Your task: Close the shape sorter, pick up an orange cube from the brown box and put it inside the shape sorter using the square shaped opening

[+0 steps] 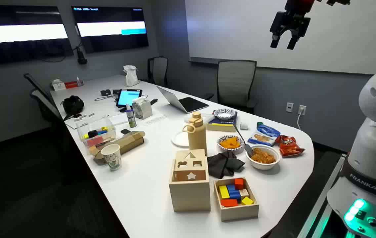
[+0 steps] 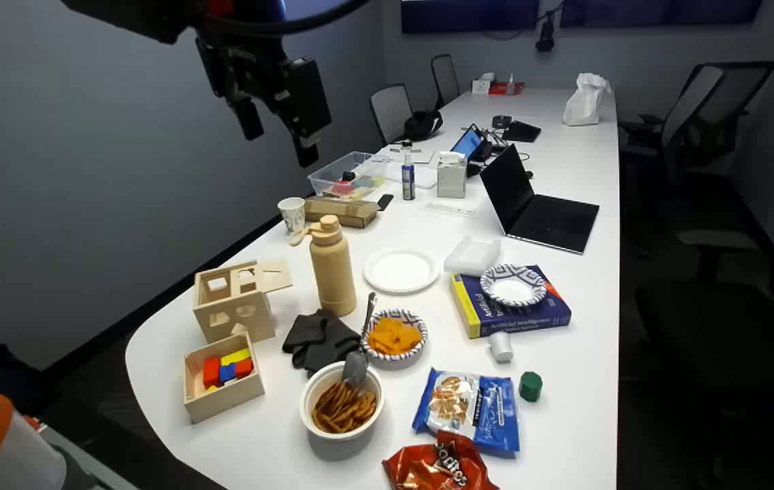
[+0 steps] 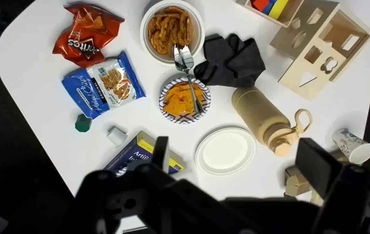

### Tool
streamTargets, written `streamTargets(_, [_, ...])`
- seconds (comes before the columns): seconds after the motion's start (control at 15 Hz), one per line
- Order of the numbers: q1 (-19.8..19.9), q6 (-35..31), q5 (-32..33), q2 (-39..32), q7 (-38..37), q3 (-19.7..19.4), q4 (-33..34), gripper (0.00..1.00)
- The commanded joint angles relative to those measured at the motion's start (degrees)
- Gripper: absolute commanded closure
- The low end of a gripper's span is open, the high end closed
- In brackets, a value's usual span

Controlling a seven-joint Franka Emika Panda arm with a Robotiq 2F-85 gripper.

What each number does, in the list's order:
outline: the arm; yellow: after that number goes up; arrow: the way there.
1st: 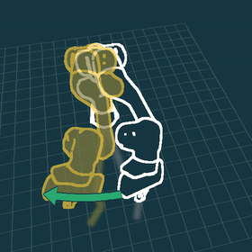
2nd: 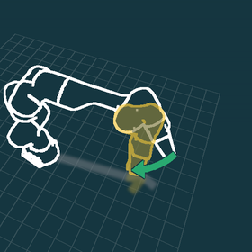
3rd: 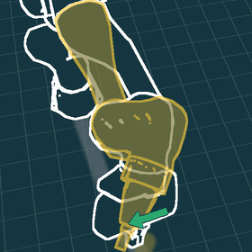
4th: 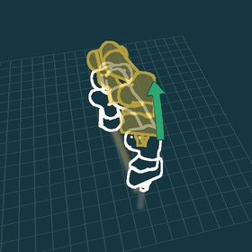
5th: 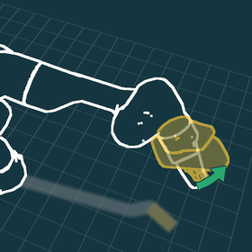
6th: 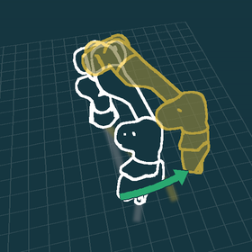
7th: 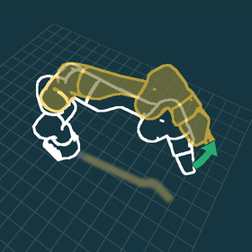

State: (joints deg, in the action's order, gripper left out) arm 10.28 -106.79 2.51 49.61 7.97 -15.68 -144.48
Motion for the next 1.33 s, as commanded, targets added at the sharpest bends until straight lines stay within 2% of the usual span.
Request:
streamTargets(0.0, [0.4, 0.1, -0.3, -0.1, 0.2, 0.3, 0.2, 0.00])
streamTargets(0.33, [0.1, -0.5, -0.6, -1.4, -0.5, 0.7, 0.1, 0.00])
streamTargets(0.47, [-1.4, -2.4, -2.7, -4.2, -3.8, 3.1, -0.7, 0.00])
streamTargets(0.67, [-4.1, -7.7, -5.5, -8.8, -10.8, 10.2, -2.9, 0.00])
streamTargets(0.93, [-8.4, -18.7, -10.5, -20.9, -18.4, 17.1, -2.5, 0.00])
streamTargets(1.13, [-11.0, -27.8, -14.8, -31.8, -20.7, 19.0, -1.1, 0.00])
streamTargets(1.27, [-12.8, -33.1, -18.7, -38.5, -20.4, 18.8, -0.6, 0.00])
